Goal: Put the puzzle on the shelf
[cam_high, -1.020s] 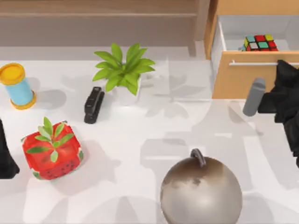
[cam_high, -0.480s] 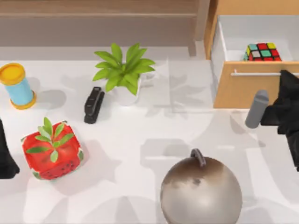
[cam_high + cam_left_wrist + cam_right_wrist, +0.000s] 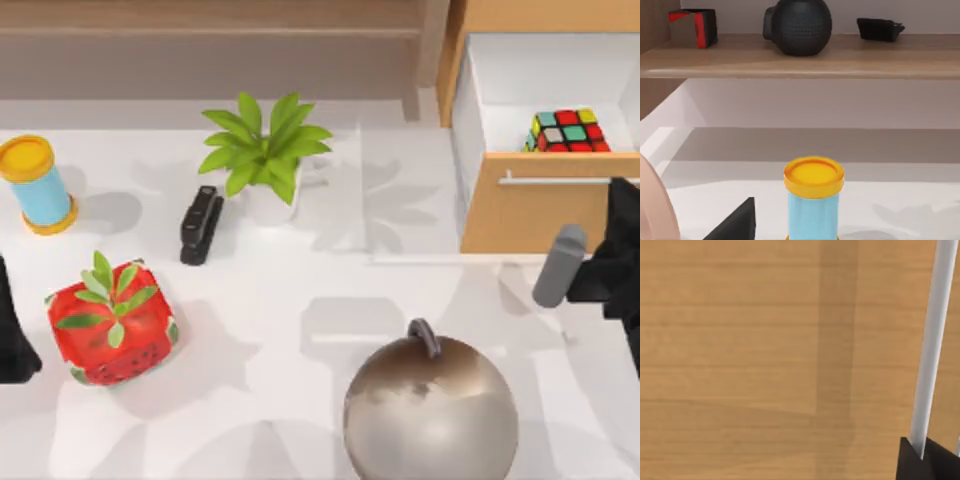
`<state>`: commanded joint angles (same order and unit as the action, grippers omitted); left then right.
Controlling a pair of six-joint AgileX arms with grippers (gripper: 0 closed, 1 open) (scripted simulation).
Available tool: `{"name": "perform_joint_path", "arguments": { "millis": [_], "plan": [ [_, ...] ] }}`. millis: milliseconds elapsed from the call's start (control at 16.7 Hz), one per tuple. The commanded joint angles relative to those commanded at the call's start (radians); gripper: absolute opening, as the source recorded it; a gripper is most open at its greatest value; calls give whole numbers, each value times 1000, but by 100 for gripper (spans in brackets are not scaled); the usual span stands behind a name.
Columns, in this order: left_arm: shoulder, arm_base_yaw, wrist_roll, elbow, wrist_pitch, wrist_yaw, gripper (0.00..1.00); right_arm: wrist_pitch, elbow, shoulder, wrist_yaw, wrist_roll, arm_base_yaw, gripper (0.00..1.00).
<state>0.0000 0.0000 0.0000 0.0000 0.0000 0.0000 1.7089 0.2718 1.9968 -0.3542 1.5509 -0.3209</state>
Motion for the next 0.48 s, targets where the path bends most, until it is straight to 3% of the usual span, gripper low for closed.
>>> {"name": "perform_joint_path", "arguments": {
  "millis": [480],
  "plan": [
    [0,0,0,0,0,0,100,0,0,0,0,0,0,60]
  ]
}}
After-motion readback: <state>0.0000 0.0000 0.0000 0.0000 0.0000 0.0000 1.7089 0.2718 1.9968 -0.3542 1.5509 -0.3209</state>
